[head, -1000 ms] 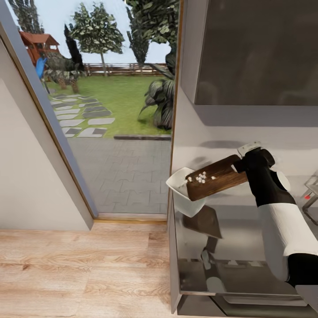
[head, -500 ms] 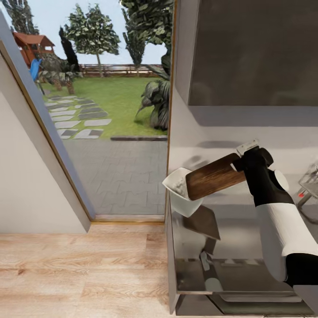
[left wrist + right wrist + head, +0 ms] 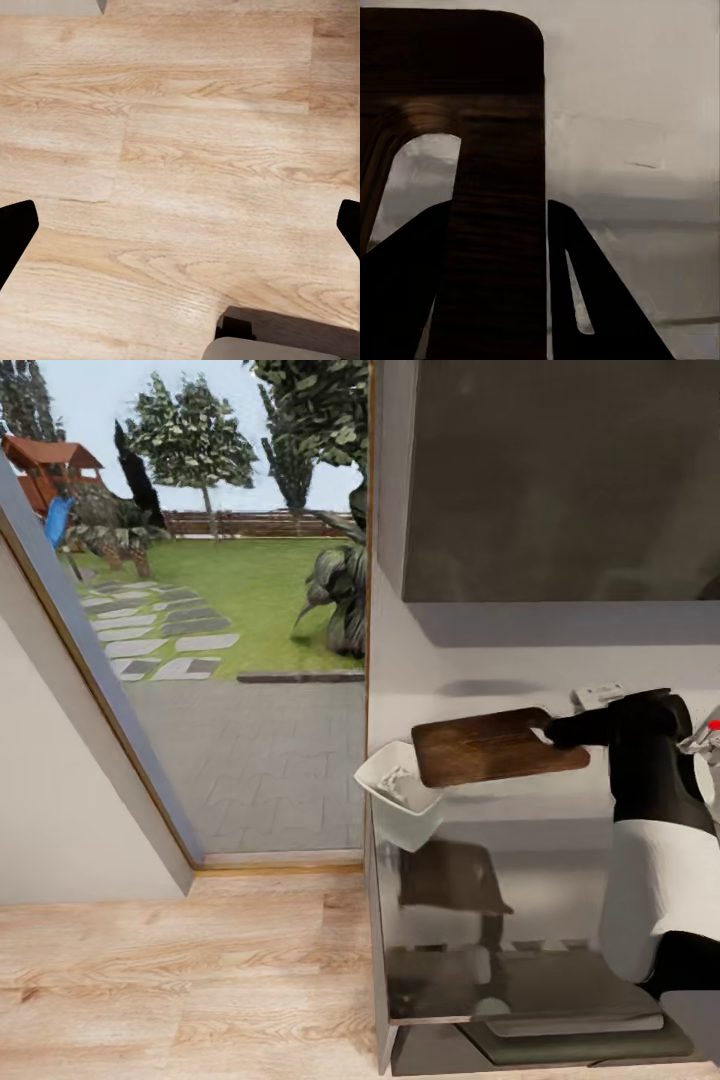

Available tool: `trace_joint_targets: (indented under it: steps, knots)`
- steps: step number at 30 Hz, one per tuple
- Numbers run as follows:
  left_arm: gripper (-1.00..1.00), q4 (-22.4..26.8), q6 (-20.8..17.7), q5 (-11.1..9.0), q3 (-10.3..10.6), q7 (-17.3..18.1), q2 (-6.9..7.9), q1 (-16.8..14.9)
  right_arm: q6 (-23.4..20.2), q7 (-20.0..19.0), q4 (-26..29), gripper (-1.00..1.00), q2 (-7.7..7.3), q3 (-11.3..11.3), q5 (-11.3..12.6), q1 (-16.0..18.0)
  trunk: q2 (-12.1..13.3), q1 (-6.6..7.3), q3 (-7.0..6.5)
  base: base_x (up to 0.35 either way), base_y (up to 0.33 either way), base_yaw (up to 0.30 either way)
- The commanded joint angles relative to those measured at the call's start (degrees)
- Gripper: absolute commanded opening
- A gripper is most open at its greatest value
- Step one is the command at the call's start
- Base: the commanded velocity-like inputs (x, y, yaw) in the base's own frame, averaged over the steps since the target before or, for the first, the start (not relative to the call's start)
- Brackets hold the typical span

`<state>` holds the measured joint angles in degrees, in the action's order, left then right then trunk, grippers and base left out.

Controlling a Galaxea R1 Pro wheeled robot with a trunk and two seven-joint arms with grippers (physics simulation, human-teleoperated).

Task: In the kitchen, take the Vidalia onion out of the sink, dice it on the chopping board with the paring knife, put the diced onion into the bowl on the countertop, then place both the paring knife and the chopping board into the sink.

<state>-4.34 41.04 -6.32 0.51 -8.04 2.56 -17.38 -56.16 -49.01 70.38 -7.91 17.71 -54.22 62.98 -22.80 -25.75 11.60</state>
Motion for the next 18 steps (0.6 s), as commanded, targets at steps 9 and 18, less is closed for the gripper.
trace_joint_targets:
  steps: [9,18]
  knots:
    - [1.0,-0.2,0.4,-0.4,0.1,0.1,-0.01,-0.1,0.4,-13.3,0.0,-1.0,-2.33,1.9,0.6,0.0,-0.1,-0.03,0.12,-0.191,-0.134,0.0]
    - [1.0,-0.2,0.3,-0.4,0.1,0.1,-0.01,-0.1,6.6,-14.8,-0.1,-1.0,-3.42,7.8,1.1,0.0,-0.1,-0.03,0.12,-0.231,-0.218,0.0]
